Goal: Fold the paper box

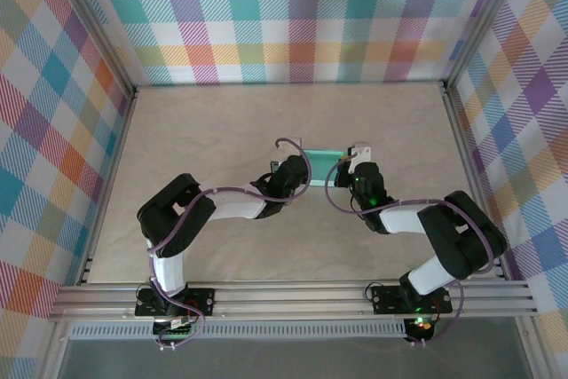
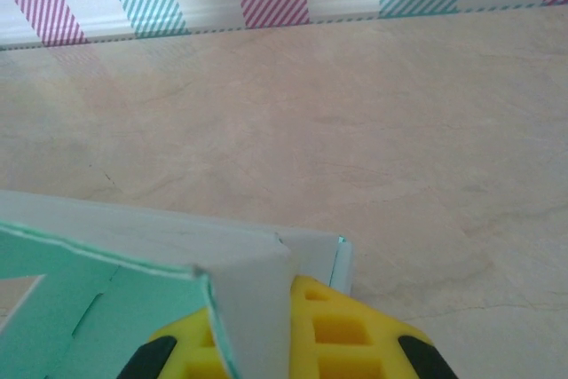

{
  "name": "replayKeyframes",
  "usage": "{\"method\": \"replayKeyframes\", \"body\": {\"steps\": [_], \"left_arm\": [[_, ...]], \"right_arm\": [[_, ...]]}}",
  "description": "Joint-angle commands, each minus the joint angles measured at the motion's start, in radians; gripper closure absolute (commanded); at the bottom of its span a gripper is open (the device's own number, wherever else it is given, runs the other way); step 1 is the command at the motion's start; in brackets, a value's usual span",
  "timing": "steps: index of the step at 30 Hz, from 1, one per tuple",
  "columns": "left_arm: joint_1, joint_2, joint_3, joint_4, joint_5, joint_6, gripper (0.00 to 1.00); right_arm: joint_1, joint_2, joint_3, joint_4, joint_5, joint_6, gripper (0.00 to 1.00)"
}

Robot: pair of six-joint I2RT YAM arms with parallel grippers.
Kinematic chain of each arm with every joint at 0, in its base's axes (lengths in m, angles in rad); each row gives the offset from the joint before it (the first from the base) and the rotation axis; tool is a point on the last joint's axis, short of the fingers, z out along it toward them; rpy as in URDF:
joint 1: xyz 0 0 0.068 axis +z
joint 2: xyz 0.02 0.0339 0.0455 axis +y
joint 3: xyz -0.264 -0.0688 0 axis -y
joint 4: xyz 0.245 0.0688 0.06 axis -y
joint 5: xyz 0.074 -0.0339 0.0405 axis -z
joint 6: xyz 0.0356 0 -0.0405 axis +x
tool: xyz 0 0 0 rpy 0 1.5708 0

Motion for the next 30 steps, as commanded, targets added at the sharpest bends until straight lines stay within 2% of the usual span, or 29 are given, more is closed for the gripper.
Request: {"method": "replayKeyframes", "body": {"steps": [1,6,9,11,12,13,20,25,30], "left_arm": [[-0.053,0.030,-0.030,0.038,0.076,0.007,1.00],[-0.063,0.038,-0.046,0.064,0.062,0.013,1.00],[-0.066,0.038,-0.048,0.063,0.055,0.015,1.00],[-0.067,0.043,-0.045,0.063,0.051,0.020,1.00],[-0.067,0.045,-0.044,0.065,0.051,0.025,1.00],[-0.068,0.049,-0.044,0.068,0.047,0.030,1.00],[-0.069,0.075,-0.043,0.078,0.030,0.048,1.00],[-0.069,0.089,-0.041,0.079,0.018,0.056,1.00],[-0.070,0.100,-0.035,0.082,0.021,0.077,1.00]], "right_arm": [[0.026,0.052,-0.032,0.058,-0.164,-0.017,0.97],[0.028,0.059,-0.056,0.093,-0.174,-0.019,0.95],[0.028,0.008,-0.060,0.053,-0.168,-0.022,0.90],[0.028,-0.042,-0.058,0.001,-0.148,-0.013,0.79],[0.027,-0.066,-0.061,-0.014,-0.137,-0.008,0.68],[0.028,-0.093,-0.064,-0.035,-0.134,-0.010,0.62],[0.027,-0.337,-0.094,-0.220,-0.124,-0.009,0.27],[0.028,-0.533,-0.084,-0.419,-0.082,0.031,0.15],[0.016,-0.638,0.017,-0.647,-0.031,0.156,0.13]]}}
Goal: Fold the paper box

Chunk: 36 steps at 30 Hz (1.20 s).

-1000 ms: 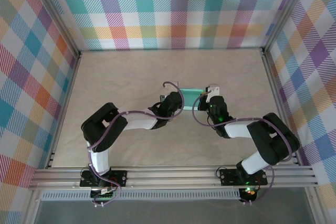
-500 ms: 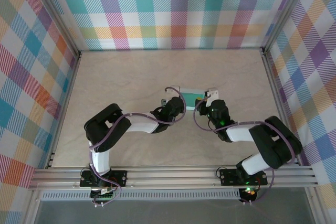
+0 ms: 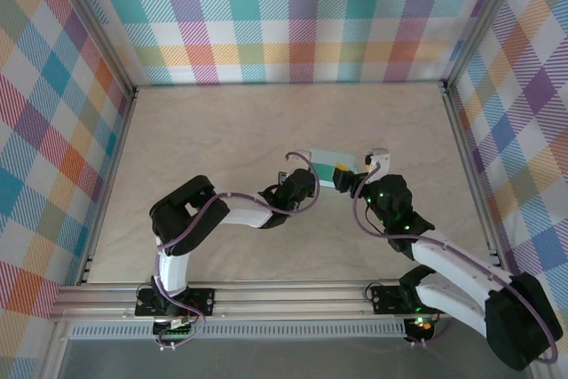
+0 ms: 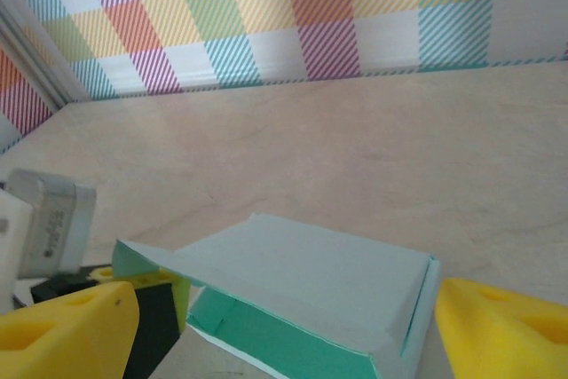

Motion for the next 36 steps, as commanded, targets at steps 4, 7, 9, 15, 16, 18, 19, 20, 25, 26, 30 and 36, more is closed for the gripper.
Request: {"method": "replayKeyframes", "body": {"steps": [4,7,9,15,16,18,19,20,25,26,30,36], "left_arm": [[-0.012,0.037,0.000,-0.005,0.008,0.041,1.00],[-0.012,0.038,-0.002,0.002,0.015,0.048,1.00],[-0.012,0.035,-0.008,0.011,0.016,0.048,1.00],[-0.012,0.032,-0.012,0.018,0.060,0.062,0.85],[-0.012,0.032,-0.012,0.015,0.062,0.062,0.84],[-0.012,0.032,-0.012,0.009,0.063,0.059,0.84],[-0.012,0.031,-0.014,0.007,0.071,0.059,0.84],[-0.012,0.029,-0.015,0.007,0.082,0.059,0.84],[-0.012,0.009,-0.020,-0.020,0.111,0.060,0.76],[-0.012,0.001,-0.025,-0.024,0.104,0.056,0.74],[-0.014,-0.038,-0.078,0.003,0.084,0.045,0.59],[-0.021,-0.082,-0.132,0.003,0.087,0.045,0.45]], "right_arm": [[-0.046,0.058,0.253,-0.410,-0.020,0.210,0.12],[-0.090,0.154,0.353,-0.518,-0.085,0.289,0.12],[-0.123,0.225,0.404,-0.559,-0.139,0.321,0.12],[-0.189,0.409,0.467,-0.560,-0.240,0.405,0.13],[-0.195,0.434,0.475,-0.562,-0.248,0.413,0.14],[-0.200,0.476,0.485,-0.554,-0.254,0.413,0.13],[-0.202,0.494,0.488,-0.547,-0.257,0.409,0.13],[-0.202,0.509,0.488,-0.538,-0.262,0.402,0.13],[-0.205,0.553,0.493,-0.529,-0.274,0.411,0.13],[-0.206,0.558,0.494,-0.526,-0.275,0.414,0.13],[-0.206,0.575,0.496,-0.521,-0.278,0.416,0.13],[-0.206,0.595,0.495,-0.511,-0.280,0.415,0.13]]}}
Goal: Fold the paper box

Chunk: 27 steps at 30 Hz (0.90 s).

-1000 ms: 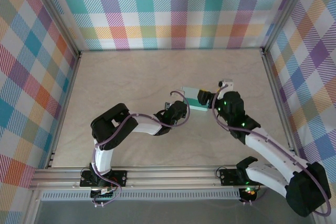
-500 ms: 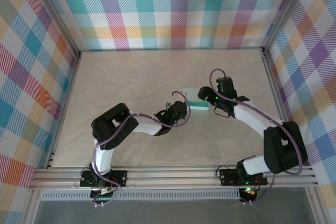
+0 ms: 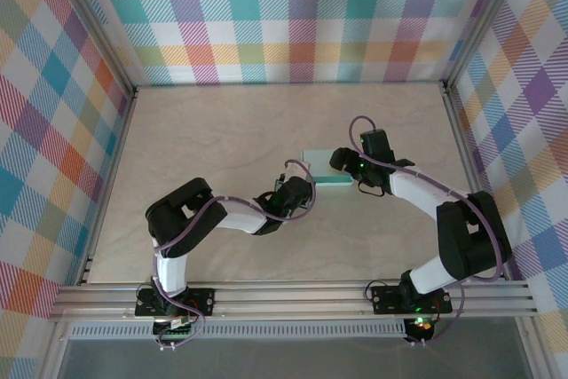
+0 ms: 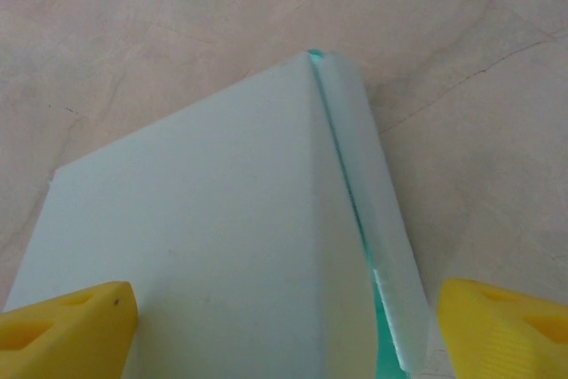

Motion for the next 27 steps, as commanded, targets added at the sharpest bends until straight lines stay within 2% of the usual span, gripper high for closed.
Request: {"method": "replayKeyframes", "body": {"steps": [1,5,9,15,20,23,27], "left_arm": [[-0.019,-0.049,-0.038,0.005,-0.001,0.001,0.43],[-0.022,-0.076,-0.052,-0.021,-0.010,-0.008,0.38],[-0.023,-0.076,-0.032,-0.041,-0.003,-0.005,0.40],[-0.024,-0.103,-0.038,-0.019,0.060,0.009,0.34],[-0.020,-0.131,-0.002,-0.077,0.189,0.034,0.22],[-0.014,-0.142,-0.013,-0.052,0.282,0.019,0.15],[-0.012,-0.159,-0.028,-0.055,0.351,0.043,0.08]], "right_arm": [[-0.007,0.015,0.022,0.011,-0.014,0.013,0.13],[-0.008,0.031,0.028,0.011,-0.016,0.009,0.13],[-0.007,0.043,0.027,0.018,-0.025,0.013,0.13],[-0.007,0.061,0.031,0.016,-0.024,0.012,0.13],[-0.006,0.075,0.032,0.024,-0.034,0.018,0.13],[-0.007,0.078,0.032,0.026,-0.036,0.021,0.13],[-0.007,0.079,0.032,0.025,-0.040,0.019,0.13]]}}
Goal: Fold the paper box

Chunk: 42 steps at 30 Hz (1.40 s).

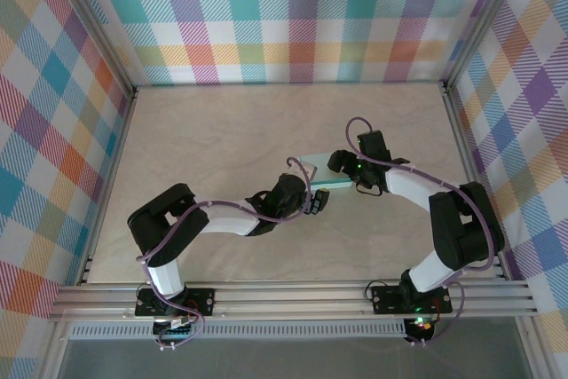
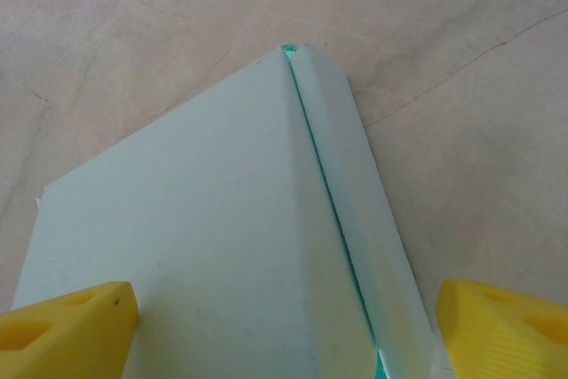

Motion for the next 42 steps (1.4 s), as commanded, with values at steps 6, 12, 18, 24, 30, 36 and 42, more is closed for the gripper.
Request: {"method": "replayKeyframes", "body": {"steps": [6,12,18,24,30,36,42], "left_arm": [[0.011,-0.122,-0.100,0.045,0.166,0.043,0.00],[0.077,-0.285,-0.147,0.031,0.296,-0.046,0.00],[0.147,-0.313,-0.060,-0.067,0.279,-0.197,0.01],[0.208,-0.179,0.059,-0.198,0.248,-0.333,0.24],[0.224,-0.070,0.124,-0.259,0.244,-0.340,0.41],[0.271,0.012,0.132,-0.239,0.311,-0.368,0.43],[0.271,0.041,0.133,-0.230,0.315,-0.360,0.45]], "right_arm": [[-0.007,0.013,0.023,0.006,-0.010,0.012,0.13],[-0.007,0.028,0.039,-0.018,-0.027,-0.040,0.12],[-0.011,0.061,0.061,-0.034,-0.054,-0.086,0.12],[-0.012,0.078,0.047,0.000,-0.054,-0.131,0.13],[-0.011,0.076,0.027,0.024,-0.052,-0.174,0.12],[-0.033,0.020,0.000,0.024,-0.064,-0.179,0.06],[-0.082,-0.083,-0.049,0.031,-0.049,-0.191,0.05]]}}
